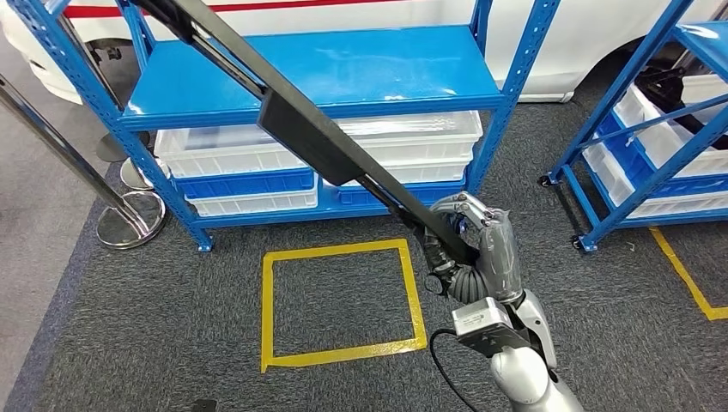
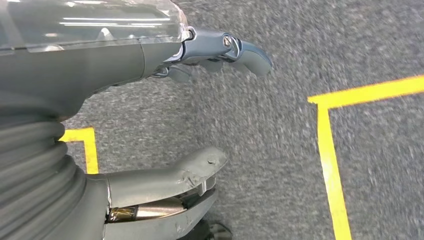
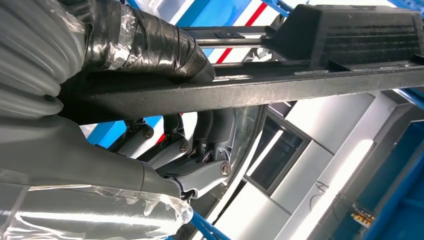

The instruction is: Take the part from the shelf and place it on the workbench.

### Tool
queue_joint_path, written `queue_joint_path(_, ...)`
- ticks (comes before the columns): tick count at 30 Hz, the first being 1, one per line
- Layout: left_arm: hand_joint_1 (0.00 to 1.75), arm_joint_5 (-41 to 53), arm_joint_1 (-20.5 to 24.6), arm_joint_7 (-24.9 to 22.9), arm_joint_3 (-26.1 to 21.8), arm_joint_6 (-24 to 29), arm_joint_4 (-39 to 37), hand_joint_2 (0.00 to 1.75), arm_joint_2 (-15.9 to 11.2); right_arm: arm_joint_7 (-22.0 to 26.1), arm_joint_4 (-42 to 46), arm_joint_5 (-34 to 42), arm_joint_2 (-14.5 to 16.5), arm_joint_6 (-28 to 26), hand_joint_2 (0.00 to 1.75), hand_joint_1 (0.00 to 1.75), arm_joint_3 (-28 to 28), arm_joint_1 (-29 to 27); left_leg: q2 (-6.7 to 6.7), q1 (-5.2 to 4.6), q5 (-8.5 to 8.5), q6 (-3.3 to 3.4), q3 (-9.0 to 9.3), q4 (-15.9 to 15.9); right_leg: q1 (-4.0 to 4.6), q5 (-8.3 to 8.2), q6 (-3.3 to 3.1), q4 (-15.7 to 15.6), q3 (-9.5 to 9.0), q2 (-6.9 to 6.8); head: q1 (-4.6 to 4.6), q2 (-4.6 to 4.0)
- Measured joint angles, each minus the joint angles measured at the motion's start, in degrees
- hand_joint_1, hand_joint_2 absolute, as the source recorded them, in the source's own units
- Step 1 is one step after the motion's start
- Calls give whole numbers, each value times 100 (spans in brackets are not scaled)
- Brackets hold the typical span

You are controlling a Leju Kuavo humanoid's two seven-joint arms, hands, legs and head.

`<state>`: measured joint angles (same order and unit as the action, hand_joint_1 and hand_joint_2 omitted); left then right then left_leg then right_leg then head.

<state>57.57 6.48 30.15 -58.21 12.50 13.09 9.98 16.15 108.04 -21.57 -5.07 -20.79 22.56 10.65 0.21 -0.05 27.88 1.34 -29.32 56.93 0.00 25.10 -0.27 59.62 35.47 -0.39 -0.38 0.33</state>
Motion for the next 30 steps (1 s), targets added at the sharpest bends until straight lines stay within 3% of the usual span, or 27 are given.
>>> queue_joint_path(2,0,1,-1,-2,0,3,0,175,1,0,0,0,-1,0,175,175,-6,1,24,24,-114,72,-63,-61,-13,292,48,317,142,16,1,0)
queue_joint_path(4,0,2,3,-2,0,6,1,175,-1,-1,-2,0,-1,1,175,175,-13,-1,32,20,-195,102,-184,-52,-37,744,88,1000,394,26,1,0)
queue_joint_path(5,0,3,3,-5,0,7,1,175,-1,-1,-4,2,-1,5,175,175,-15,-3,32,19,-229,99,-248,-34,-49,884,107,1295,482,27,1,0)
queue_joint_path(6,0,4,2,-11,0,6,1,175,-1,-5,-8,7,-2,14,175,175,-16,-1,32,21,-261,91,-311,-13,-62,924,125,1433,489,27,1,0)
queue_joint_path(7,0,5,1,-21,0,5,0,175,1,-11,-10,13,-2,25,175,175,-16,9,32,25,-286,78,-372,15,-77,859,139,1356,387,25,1,0)
queue_joint_path(10,0,7,12,-47,2,4,0,175,5,-30,-11,36,-2,46,175,175,-16,80,30,36,-331,14,-532,145,-103,505,146,375,-247,28,0,0)
queue_joint_path(11,0,7,19,-50,2,5,1,175,5,-30,-11,45,-2,47,175,175,-16,102,28,32,-347,-17,-576,185,-97,456,124,155,-360,34,-1,0)
queue_joint_path(15,0,3,21,-58,1,7,0,175,4,-39,-11,63,-4,48,175,175,-18,128,19,38,-391,-167,-669,242,-63,352,-50,53,-325,40,-1,0)
queue_joint_path(16,0,1,19,-62,1,7,0,175,4,-42,-11,64,-2,48,175,175,-18,136,14,48,-296,-197,-712,331,-65,310,-103,40,-301,33,-1,0)
queue_joint_path(18,0,-2,20,-68,0,7,1,175,3,-46,-11,70,1,48,175,175,-18,151,7,64,111,-240,-895,824,-64,229,-180,25,-229,18,-2,0)
queue_joint_path(20,0,-3,18,-72,0,7,1,175,4,-50,-19,77,2,47,175,175,-18,154,7,68,525,-263,-1102,1515,-38,155,-210,35,-126,13,-2,0)
queue_joint_path(21,0,-5,17,-74,0,7,0,175,5,-53,-25,81,2,47,175,175,-18,155,7,68,607,-261,-1122,1705,-22,118,-214,43,-70,13,-2,0)
queue_joint_path(22,0,-9,17,-74,0,7,0,175,5,-56,-31,85,2,48,175,175,-18,155,6,66,582,-247,-1037,1679,-6,82,-215,53,-14,14,-2,0)
queue_joint_path(23,0,-15,19,-75,0,7,0,175,5,-58,-34,91,2,48,175,175,-18,157,5,60,475,-218,-839,1433,9,48,-214,61,36,17,-2,0)
queue_joint_path(25,0,-34,36,-78,0,7,1,175,0,-62,-36,99,2,49,175,175,-19,168,5,28,249,-127,-309,641,29,-19,-195,69,107,22,-2,0)
queue_joint_path(26,0,-43,48,-79,0,9,1,175,-4,-63,-38,102,2,50,175,175,-21,179,8,4,177,-87,-131,336,29,-52,-171,67,127,20,-1,0)
queue_joint_path(27,0,-51,57,-80,0,10,1,175,-7,-65,-42,103,2,51,175,175,-24,191,10,-19,146,-55,-46,165,22,-82,-141,65,139,14,-2,0)
queue_joint_path(30,0,-62,50,-81,0,19,0,175,-7,-67,-54,111,3,60,175,175,-30,215,19,-47,22,16,-60,53,-12,-152,-35,42,156,0,-1,0)
